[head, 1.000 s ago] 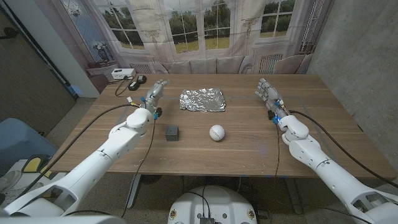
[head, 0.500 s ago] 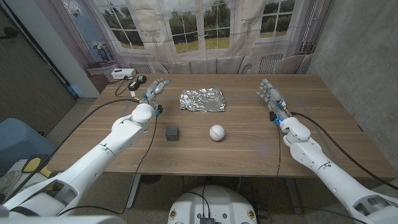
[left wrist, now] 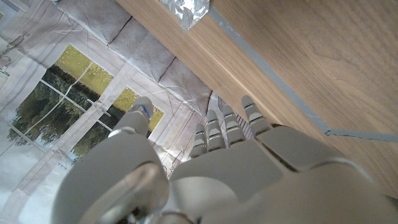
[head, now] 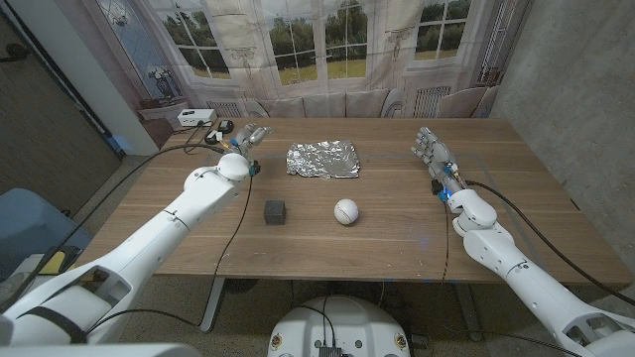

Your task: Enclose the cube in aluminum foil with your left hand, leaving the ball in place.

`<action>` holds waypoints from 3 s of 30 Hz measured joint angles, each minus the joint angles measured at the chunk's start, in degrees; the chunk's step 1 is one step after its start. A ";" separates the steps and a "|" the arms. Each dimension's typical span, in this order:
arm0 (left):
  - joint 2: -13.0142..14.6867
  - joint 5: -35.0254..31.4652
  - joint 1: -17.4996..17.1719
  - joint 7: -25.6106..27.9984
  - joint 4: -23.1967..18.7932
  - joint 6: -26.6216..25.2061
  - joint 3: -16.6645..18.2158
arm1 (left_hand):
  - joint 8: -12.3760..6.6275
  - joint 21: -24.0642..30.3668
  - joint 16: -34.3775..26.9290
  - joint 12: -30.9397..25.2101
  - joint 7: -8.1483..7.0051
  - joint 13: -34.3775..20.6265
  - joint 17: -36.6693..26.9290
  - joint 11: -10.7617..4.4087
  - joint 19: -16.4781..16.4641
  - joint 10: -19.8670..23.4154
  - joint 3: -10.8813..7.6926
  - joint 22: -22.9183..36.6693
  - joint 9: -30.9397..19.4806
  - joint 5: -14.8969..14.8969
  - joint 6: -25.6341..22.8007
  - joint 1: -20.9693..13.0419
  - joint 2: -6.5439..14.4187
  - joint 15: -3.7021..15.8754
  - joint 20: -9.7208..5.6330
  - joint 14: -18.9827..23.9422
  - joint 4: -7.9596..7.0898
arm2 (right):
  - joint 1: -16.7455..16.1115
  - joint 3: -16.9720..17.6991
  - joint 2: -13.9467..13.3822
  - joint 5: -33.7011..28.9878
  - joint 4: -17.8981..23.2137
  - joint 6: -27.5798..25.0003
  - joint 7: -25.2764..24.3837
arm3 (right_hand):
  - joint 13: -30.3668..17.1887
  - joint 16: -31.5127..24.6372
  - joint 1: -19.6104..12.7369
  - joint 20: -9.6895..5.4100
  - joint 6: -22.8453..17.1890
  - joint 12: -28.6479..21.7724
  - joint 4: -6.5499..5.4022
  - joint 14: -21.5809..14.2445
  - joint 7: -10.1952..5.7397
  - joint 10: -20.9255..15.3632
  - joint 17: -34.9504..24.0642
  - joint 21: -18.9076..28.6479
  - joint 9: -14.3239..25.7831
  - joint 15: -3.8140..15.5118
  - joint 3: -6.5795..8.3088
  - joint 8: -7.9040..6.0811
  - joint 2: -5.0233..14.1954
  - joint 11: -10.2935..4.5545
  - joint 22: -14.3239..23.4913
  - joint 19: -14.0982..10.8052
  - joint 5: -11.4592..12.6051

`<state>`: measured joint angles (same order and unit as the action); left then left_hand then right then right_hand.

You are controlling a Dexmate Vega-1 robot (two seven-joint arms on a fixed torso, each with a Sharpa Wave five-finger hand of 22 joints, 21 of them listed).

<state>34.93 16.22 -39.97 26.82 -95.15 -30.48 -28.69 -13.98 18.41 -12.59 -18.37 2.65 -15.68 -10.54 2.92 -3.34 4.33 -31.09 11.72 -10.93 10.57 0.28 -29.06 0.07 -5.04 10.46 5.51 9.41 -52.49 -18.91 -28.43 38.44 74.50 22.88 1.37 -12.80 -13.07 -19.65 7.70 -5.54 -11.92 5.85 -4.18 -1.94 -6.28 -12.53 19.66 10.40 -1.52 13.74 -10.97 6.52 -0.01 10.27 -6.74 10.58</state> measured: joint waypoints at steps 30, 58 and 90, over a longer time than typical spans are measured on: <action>-1.55 -6.62 23.57 -17.82 9.83 -22.54 -16.53 | 0.45 -1.09 1.15 0.89 0.83 1.05 -0.28 -0.88 2.14 0.34 1.84 0.01 -0.01 0.00 -1.51 -0.67 -0.65 -0.50 1.30 -2.33 -0.90 | 0.50 0.82 1.34 1.88 -4.21 3.32 3.33 | 0.30 -0.23 0.82 0.30 -0.30 0.00 -0.31 -0.63 0.30 0.01 -0.01 -0.39 0.01 0.00 -0.30 0.00 -0.23 0.00 -0.01 -0.32 -0.22; -7.74 -15.40 42.50 -36.78 25.42 -30.57 -36.31 | -0.23 -0.41 -0.09 0.51 -0.80 1.59 -0.11 -3.75 -1.19 5.32 3.24 0.02 -0.15 0.01 -7.07 -0.95 -0.37 4.56 -1.38 2.15 -1.03 | 0.58 1.53 1.68 3.13 -5.87 5.21 5.82 | 0.57 -0.23 1.65 0.29 -0.30 0.00 -0.55 -0.83 0.30 -0.61 0.30 -0.60 0.01 -0.20 -0.55 0.00 -0.15 0.20 -0.01 -0.31 -0.22; -26.34 -21.59 49.87 -40.59 63.68 -7.33 -42.49 | -0.53 -0.18 -1.19 -0.73 0.54 0.98 -0.80 -2.20 -1.97 9.45 5.29 0.15 -0.14 0.01 -11.01 -0.07 0.73 4.29 -1.55 5.77 -2.13 | -1.95 2.07 0.34 2.59 -1.99 6.08 4.78 | 0.83 -0.23 2.33 0.29 -0.51 0.00 -0.55 -1.14 0.09 -1.12 0.29 -1.05 0.01 -0.51 -0.55 0.00 -0.08 0.30 -0.01 -0.31 -0.22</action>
<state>8.59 -5.37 9.90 -13.77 -31.47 -37.81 -71.18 -14.51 18.23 -13.77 -19.10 3.19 -14.70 -11.34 0.72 -5.30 13.78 -25.80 11.87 -11.06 10.57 -10.74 -29.13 0.80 -0.75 8.91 11.28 7.27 -54.44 -16.84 -28.10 41.03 72.52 28.96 6.15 -11.97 -13.30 -17.32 7.99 -6.05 -11.92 5.30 -5.32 -1.85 -7.40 -12.24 18.61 10.41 -2.03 13.20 -10.97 6.44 0.30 10.26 -7.05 10.36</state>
